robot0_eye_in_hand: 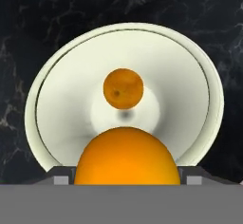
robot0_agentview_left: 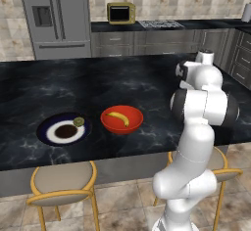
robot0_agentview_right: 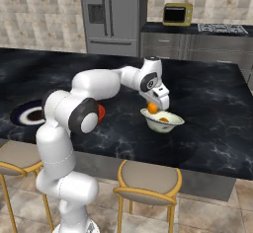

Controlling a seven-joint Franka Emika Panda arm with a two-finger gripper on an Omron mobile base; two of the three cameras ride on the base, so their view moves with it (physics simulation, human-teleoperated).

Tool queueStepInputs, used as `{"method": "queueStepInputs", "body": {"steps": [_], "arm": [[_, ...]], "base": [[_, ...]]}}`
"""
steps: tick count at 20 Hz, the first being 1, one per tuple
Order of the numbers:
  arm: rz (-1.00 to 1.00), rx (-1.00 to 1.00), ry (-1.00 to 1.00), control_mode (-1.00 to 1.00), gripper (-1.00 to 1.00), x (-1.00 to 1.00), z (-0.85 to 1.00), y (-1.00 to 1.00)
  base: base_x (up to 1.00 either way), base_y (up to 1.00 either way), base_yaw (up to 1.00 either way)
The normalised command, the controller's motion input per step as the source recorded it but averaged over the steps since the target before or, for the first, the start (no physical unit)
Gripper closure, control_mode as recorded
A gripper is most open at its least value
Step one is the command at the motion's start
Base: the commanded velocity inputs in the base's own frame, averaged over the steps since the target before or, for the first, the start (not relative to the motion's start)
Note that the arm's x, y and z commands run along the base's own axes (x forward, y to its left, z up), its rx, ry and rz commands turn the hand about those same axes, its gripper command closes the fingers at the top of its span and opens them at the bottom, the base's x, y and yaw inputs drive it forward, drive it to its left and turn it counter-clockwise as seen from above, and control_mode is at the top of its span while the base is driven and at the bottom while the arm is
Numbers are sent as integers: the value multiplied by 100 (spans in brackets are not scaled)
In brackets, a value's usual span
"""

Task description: Take the fruits from the plate on the dining counter and place two fruits in each bowl.

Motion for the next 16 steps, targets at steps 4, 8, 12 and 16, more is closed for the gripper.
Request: {"method": "queueStepInputs", "body": {"steps": [4, 8, 12, 16], "arm": [[-1, 0, 0, -100, 100, 3, -21, -11], [0, 0, -4, -100, 100, -1, -23, -2], [0, 0, -8, -100, 100, 0, -9, -1], [0, 0, -8, -100, 100, -2, -10, 0]], "base": [[0, 0, 0], [0, 0, 0], [0, 0, 0], [0, 0, 0]]}}
